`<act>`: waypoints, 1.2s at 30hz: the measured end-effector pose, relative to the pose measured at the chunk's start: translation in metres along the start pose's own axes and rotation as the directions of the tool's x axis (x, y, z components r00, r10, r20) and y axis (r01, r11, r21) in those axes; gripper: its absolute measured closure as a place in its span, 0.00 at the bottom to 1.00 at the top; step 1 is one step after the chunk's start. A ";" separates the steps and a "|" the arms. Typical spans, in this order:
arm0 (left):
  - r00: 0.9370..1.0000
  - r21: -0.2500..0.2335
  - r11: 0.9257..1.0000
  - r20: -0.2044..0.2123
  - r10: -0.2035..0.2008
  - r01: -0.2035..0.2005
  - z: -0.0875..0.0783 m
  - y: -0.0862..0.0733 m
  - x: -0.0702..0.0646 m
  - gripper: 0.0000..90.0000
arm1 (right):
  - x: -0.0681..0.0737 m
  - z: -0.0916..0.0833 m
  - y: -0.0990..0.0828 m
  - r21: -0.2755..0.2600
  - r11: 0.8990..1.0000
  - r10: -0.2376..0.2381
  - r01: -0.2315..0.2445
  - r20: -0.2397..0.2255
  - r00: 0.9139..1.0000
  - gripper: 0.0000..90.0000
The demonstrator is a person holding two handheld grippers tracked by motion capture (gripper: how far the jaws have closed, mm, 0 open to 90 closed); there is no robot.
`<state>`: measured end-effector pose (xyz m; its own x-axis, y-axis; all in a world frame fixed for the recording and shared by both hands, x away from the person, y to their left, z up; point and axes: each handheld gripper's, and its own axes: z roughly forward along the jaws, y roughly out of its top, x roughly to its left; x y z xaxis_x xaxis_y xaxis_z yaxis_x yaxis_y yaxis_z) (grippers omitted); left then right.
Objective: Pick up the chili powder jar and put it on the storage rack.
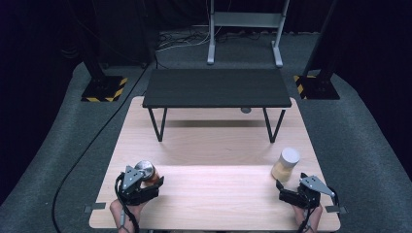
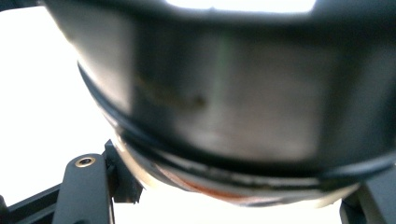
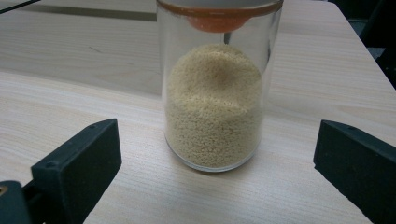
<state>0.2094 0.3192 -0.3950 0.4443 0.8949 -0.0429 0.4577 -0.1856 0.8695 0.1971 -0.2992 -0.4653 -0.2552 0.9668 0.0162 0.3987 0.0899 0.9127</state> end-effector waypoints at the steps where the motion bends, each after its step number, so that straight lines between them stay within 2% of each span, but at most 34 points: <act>1: 1.000 -0.001 1.000 0.002 0.001 -0.001 0.000 0.001 0.000 0.34 | 0.000 0.000 0.000 -0.001 1.000 0.001 -0.001 0.001 1.000 0.00; 14: 0.998 -0.007 0.998 0.005 0.063 -0.063 0.000 0.027 -0.001 0.34 | 0.000 -0.001 -0.001 -0.006 1.000 0.001 -0.001 0.000 1.000 0.00; 21: 0.998 -0.012 0.999 0.043 0.050 -0.050 0.005 0.037 0.006 0.34 | 0.000 0.000 -0.001 -0.006 1.000 0.000 0.000 0.000 1.000 0.00; 36: 0.996 -0.011 0.998 0.060 0.067 -0.067 0.016 0.060 0.010 0.34 | 0.000 0.000 -0.001 -0.005 1.000 0.000 0.000 0.000 1.000 0.00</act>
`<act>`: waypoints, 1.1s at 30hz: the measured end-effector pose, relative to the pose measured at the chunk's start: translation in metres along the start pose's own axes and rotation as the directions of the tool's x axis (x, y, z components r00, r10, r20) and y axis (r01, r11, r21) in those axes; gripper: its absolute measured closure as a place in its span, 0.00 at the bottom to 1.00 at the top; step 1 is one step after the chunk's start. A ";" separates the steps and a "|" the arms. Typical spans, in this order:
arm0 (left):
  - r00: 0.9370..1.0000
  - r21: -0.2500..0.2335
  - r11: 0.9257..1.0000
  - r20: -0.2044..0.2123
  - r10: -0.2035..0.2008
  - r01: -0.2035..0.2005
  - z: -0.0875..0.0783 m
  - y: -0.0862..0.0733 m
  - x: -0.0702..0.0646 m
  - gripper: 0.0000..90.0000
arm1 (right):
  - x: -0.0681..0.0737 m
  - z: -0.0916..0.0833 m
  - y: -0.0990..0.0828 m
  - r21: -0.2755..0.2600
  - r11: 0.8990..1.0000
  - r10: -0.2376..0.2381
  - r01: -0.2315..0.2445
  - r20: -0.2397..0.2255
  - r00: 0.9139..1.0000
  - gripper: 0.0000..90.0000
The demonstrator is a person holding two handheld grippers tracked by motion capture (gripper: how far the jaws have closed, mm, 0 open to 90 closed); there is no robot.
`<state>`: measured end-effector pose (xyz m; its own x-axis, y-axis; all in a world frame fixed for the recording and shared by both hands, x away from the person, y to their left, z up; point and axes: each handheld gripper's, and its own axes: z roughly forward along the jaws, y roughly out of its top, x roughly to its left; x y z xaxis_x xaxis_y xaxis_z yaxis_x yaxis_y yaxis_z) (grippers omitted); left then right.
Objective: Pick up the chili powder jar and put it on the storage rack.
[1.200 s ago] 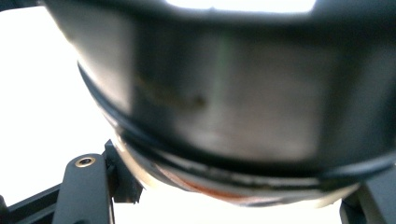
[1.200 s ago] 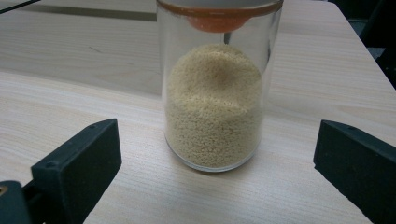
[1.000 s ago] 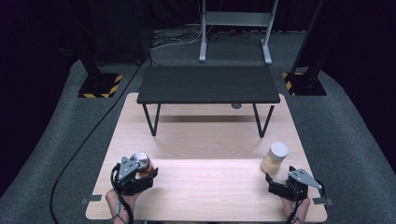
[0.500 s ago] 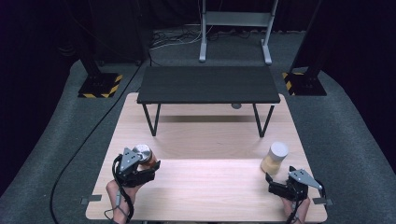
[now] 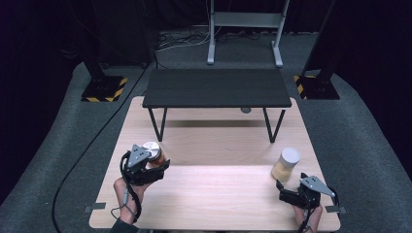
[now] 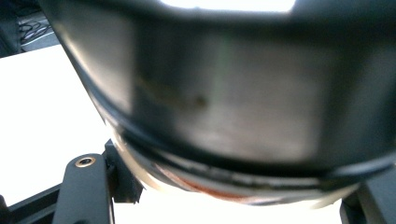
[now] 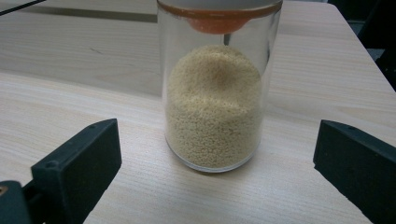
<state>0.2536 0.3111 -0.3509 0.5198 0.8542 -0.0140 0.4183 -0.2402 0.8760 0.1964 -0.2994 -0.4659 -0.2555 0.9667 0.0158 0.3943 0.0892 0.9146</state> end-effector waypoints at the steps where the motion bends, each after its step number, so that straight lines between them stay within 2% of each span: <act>1: 1.000 0.001 1.000 0.001 0.001 -0.001 0.001 0.002 0.001 0.34 | 0.000 0.000 0.000 0.000 1.000 0.000 0.000 0.000 1.000 0.00; 13: 1.000 0.004 1.000 0.008 0.008 -0.008 0.006 0.017 0.009 0.34 | 0.000 0.000 0.000 0.003 1.000 0.001 -0.001 0.001 1.000 0.00; 33: 1.000 0.016 0.999 0.007 0.029 -0.029 0.020 0.042 0.014 0.34 | 0.000 0.001 0.002 0.009 1.000 -0.002 0.002 0.000 1.000 0.00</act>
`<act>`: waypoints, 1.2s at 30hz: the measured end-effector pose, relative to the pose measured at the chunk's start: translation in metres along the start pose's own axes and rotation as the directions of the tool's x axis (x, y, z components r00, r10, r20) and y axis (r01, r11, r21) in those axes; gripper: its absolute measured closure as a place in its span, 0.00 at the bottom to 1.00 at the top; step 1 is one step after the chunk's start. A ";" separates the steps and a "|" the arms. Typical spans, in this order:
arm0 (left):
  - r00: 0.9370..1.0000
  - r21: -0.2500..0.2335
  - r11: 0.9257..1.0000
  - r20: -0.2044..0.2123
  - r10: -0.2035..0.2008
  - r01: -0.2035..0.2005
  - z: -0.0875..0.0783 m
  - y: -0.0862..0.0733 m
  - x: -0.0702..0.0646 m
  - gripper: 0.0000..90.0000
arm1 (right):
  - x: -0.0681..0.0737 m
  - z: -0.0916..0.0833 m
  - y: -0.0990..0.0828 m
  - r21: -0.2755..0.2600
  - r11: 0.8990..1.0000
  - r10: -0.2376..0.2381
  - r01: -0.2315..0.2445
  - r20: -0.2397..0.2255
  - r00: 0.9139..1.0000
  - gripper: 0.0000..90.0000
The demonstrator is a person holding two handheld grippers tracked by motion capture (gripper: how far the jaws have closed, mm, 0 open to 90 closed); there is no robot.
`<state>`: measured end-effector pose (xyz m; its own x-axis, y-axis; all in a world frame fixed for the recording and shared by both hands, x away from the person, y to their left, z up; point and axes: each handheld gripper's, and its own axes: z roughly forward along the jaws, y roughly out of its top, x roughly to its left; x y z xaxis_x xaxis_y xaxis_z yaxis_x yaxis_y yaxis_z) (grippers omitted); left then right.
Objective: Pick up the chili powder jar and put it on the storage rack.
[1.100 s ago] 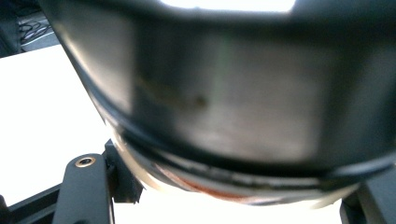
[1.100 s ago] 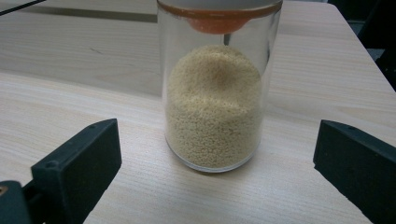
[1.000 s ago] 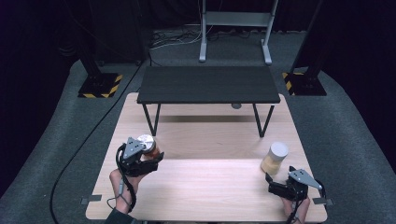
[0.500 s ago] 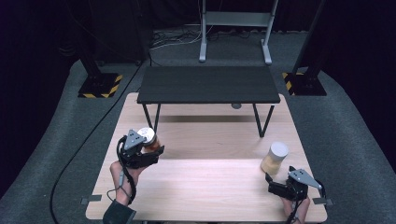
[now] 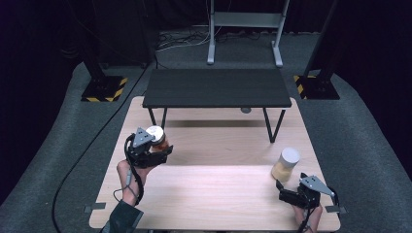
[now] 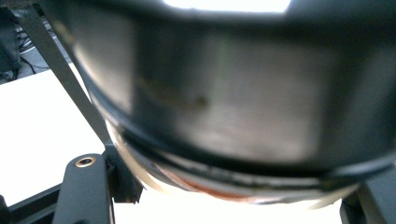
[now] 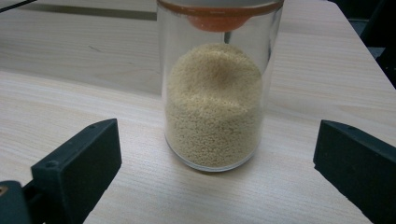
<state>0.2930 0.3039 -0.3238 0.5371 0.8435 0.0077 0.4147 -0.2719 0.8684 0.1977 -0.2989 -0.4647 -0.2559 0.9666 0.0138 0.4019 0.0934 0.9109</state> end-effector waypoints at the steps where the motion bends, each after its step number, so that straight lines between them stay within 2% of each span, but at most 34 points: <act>1: 1.000 -0.002 1.000 -0.001 -0.003 0.003 0.001 0.001 0.000 0.34 | 0.000 0.000 0.000 0.001 1.000 0.000 0.000 0.000 1.000 0.00; 15: 1.000 0.017 1.000 0.007 -0.001 0.001 0.014 0.017 0.006 0.34 | 0.000 0.001 0.002 0.010 1.000 -0.005 0.005 0.000 1.000 0.00; 25: 1.000 0.031 0.999 0.006 0.030 -0.030 0.021 0.031 0.005 0.34 | 0.001 0.001 0.002 0.011 1.000 -0.007 0.007 0.001 1.000 0.00; 36: 0.999 0.036 0.999 0.006 0.036 -0.036 0.029 0.042 0.007 0.34 | 0.001 0.001 0.002 0.011 1.000 -0.007 0.007 0.003 1.000 0.00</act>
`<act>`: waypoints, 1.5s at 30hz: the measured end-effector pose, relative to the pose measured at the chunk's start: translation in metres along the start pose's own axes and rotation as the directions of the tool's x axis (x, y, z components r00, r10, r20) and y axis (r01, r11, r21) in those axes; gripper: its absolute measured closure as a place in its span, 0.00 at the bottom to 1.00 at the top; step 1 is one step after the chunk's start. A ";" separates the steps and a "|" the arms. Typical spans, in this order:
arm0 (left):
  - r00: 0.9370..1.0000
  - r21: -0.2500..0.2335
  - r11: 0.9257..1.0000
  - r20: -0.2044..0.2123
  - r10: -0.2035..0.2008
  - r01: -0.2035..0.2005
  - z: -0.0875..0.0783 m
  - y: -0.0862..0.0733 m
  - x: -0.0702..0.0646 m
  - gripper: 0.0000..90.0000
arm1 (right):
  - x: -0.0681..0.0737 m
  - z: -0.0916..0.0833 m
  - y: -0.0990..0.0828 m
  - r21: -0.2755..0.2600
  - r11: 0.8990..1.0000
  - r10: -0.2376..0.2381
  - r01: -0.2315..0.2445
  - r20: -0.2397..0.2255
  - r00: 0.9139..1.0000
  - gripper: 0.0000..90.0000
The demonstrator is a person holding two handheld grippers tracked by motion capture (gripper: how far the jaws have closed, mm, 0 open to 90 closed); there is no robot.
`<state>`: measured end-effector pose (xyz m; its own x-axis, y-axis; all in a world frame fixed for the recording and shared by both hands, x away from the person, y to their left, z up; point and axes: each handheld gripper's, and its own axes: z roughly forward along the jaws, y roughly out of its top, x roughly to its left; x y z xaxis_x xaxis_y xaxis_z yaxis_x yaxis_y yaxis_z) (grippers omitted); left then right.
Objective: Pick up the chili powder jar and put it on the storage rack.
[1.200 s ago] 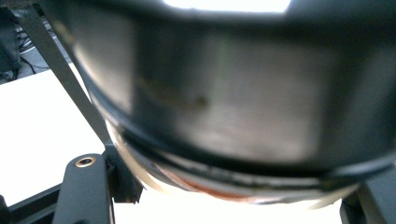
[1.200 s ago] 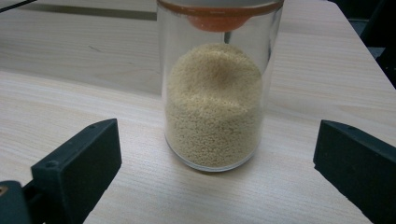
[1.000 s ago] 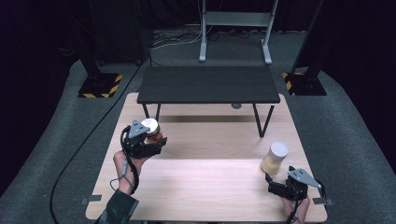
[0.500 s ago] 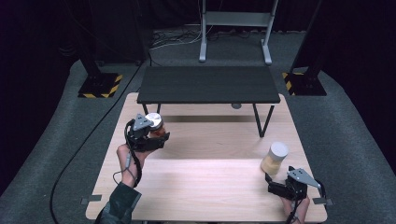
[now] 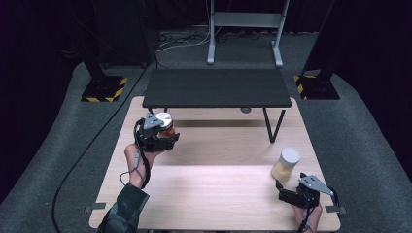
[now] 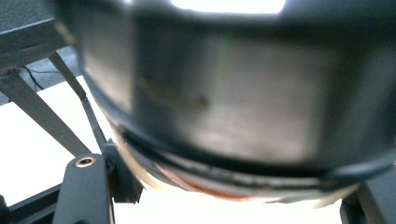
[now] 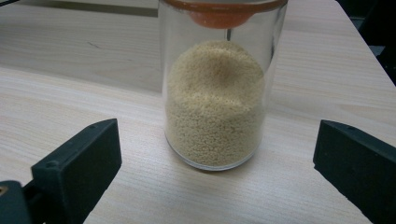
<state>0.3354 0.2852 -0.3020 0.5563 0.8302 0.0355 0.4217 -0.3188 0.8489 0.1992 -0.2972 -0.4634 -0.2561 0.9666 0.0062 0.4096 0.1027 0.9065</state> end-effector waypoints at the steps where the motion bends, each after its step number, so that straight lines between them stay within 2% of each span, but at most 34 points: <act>1: 1.000 0.002 1.000 -0.002 0.006 -0.006 0.001 0.002 0.000 0.34 | 0.000 0.000 0.000 0.000 1.000 0.000 0.000 0.000 1.000 0.00; 11: 1.000 0.017 1.000 -0.004 0.009 -0.009 0.011 0.012 0.005 0.34 | 0.000 0.000 0.000 0.000 1.000 0.000 0.000 0.001 1.000 0.00; 27: 1.000 0.009 1.000 0.005 0.010 -0.010 0.018 0.030 0.007 0.34 | 0.001 0.000 0.000 0.001 1.000 -0.002 0.002 0.003 1.000 0.00; 45: 0.999 -0.005 1.000 0.037 0.024 -0.023 0.027 0.058 0.005 0.34 | 0.001 0.001 0.001 0.006 1.000 -0.003 0.003 0.002 1.000 0.00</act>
<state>0.3821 0.2583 -0.2673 0.5923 0.8049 0.0359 0.4053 -0.3361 0.8502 0.2000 -0.2964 -0.4626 -0.2554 0.9668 0.0030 0.4141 0.1066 0.9039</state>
